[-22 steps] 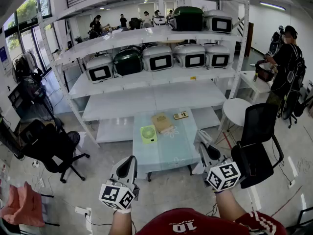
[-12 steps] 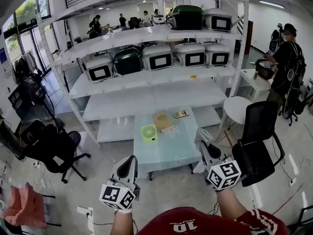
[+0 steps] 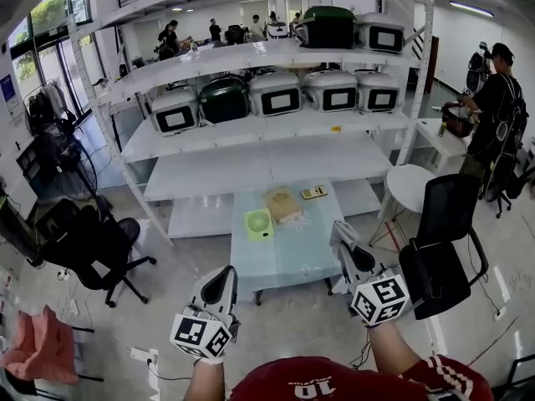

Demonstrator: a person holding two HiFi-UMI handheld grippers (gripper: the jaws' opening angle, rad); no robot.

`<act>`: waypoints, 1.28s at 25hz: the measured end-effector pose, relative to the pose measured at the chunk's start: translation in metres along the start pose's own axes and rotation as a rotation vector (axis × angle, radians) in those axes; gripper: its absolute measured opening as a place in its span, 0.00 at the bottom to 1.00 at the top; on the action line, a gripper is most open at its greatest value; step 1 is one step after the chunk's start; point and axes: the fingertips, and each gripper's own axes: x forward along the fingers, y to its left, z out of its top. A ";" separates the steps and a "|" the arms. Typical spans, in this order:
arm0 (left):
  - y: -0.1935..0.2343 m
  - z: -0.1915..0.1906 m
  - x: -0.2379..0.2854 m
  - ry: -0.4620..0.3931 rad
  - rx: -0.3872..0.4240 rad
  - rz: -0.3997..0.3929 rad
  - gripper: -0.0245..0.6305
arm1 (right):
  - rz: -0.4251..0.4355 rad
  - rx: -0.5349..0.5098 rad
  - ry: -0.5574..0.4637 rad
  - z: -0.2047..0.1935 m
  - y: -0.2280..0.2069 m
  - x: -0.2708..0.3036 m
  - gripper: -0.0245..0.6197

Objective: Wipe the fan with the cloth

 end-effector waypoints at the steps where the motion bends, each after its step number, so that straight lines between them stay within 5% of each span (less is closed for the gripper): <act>1: 0.002 0.000 0.001 0.000 -0.005 -0.005 0.04 | -0.010 0.005 -0.006 0.001 -0.001 0.001 0.06; 19: 0.059 -0.036 -0.010 0.013 -0.087 -0.052 0.04 | 0.004 0.014 0.030 -0.028 0.043 0.020 0.07; 32: 0.074 -0.068 0.061 0.060 -0.061 -0.094 0.04 | 0.082 0.036 0.093 -0.062 0.012 0.094 0.06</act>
